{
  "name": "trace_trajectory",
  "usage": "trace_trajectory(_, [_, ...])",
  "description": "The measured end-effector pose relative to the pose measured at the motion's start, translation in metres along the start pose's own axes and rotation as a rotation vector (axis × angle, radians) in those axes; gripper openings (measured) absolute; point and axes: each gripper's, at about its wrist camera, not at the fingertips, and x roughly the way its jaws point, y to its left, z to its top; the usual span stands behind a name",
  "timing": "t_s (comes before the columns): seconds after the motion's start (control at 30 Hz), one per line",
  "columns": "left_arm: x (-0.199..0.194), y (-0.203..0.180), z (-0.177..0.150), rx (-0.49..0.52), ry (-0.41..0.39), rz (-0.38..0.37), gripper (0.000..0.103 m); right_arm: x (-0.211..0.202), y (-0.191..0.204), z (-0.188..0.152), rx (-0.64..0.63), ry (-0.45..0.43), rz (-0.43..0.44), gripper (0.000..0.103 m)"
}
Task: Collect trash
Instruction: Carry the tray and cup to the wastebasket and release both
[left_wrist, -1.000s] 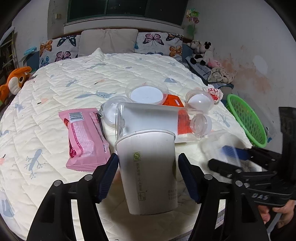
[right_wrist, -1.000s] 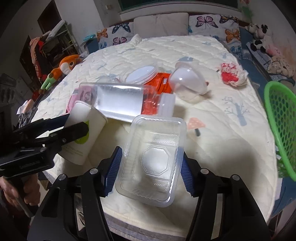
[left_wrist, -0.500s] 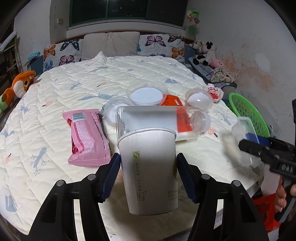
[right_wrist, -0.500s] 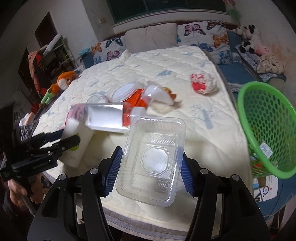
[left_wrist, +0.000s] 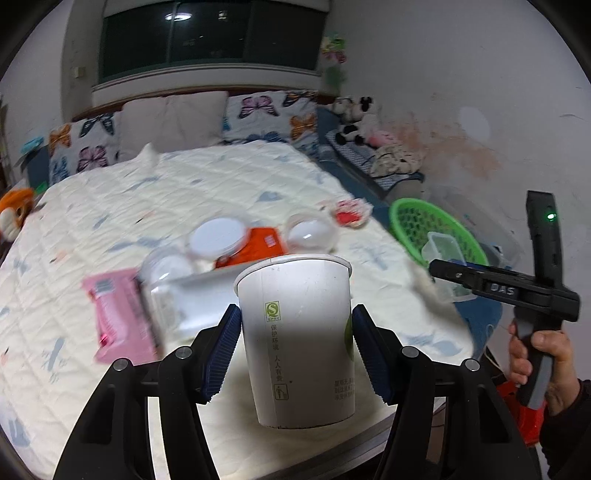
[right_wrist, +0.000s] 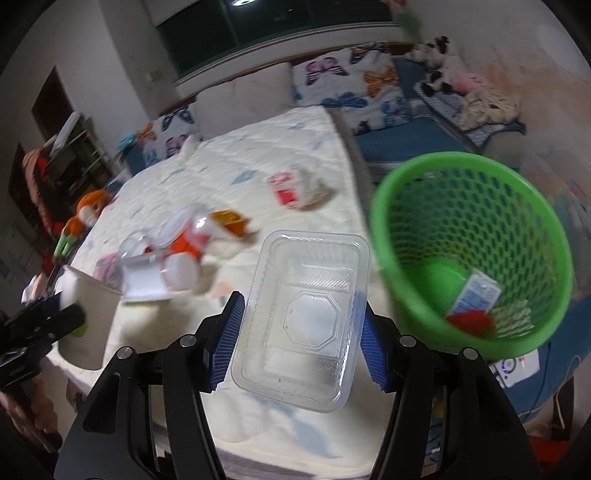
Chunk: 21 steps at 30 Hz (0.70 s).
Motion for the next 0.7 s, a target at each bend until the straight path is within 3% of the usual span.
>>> trace_trajectory(0.4, [0.046,-0.071,0.043,0.097,0.012,-0.163,0.060,0.002,-0.084,0.009,0.116,-0.001,-0.119,0.060])
trace_trajectory(0.7, [0.082,-0.116,0.074,0.139,0.023,-0.244,0.060,0.017,-0.128,0.016,0.174,0.016,-0.191,0.061])
